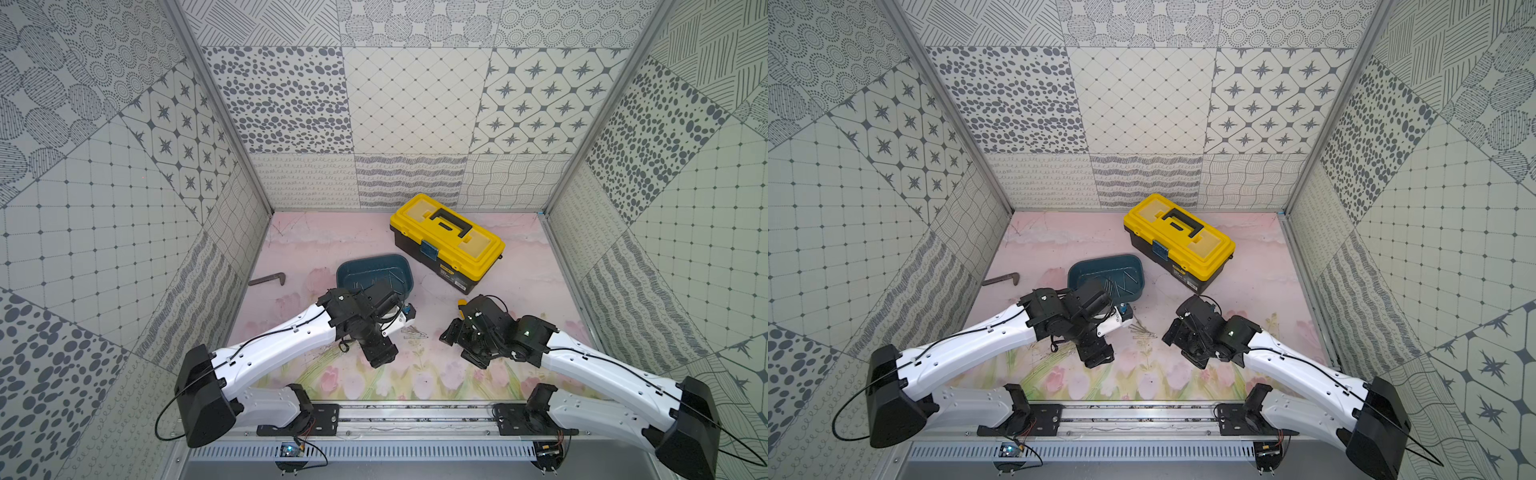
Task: Put the nails on the desktop into the storage box
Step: Pick up the nail from the center of the board.
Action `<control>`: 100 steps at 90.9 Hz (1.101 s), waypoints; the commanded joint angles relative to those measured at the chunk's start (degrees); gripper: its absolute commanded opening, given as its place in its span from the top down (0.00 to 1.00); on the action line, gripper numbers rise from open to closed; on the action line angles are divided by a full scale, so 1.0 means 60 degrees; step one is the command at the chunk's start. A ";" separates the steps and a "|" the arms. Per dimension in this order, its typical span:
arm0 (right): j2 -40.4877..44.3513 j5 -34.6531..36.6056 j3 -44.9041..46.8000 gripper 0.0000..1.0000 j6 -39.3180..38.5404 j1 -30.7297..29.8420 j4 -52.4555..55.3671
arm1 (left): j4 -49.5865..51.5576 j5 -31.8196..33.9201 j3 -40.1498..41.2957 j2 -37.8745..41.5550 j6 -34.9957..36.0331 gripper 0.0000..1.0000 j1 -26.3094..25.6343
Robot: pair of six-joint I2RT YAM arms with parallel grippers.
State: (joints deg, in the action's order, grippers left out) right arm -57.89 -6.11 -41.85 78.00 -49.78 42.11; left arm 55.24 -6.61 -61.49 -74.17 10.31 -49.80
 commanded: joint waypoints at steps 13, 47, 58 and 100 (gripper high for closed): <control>0.0632 0.0531 0.0096 0.19 -0.0078 0.0005 -0.0217 | -0.2491 0.0187 0.0645 -0.0983 0.1608 0.30 -0.0093; 0.0906 0.0632 0.0351 0.18 -0.0239 0.0108 -0.0206 | -0.4040 0.0291 0.0546 -0.2685 0.2118 0.47 -0.0332; 0.1025 0.0391 0.0395 0.18 -0.0336 0.0440 -0.0218 | -0.4280 0.0301 0.0256 -0.3295 0.2061 0.51 -0.0384; 0.1081 -0.0316 0.0470 0.18 -0.0644 0.1209 -0.0074 | -0.4467 0.0293 -0.0436 -0.4902 0.2357 0.59 -0.0388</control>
State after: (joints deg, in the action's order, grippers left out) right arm -52.36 -7.14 -39.51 75.26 -42.94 42.19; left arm 29.36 -4.32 -62.52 -101.30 22.00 -52.01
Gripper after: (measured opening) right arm 0.819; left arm 0.412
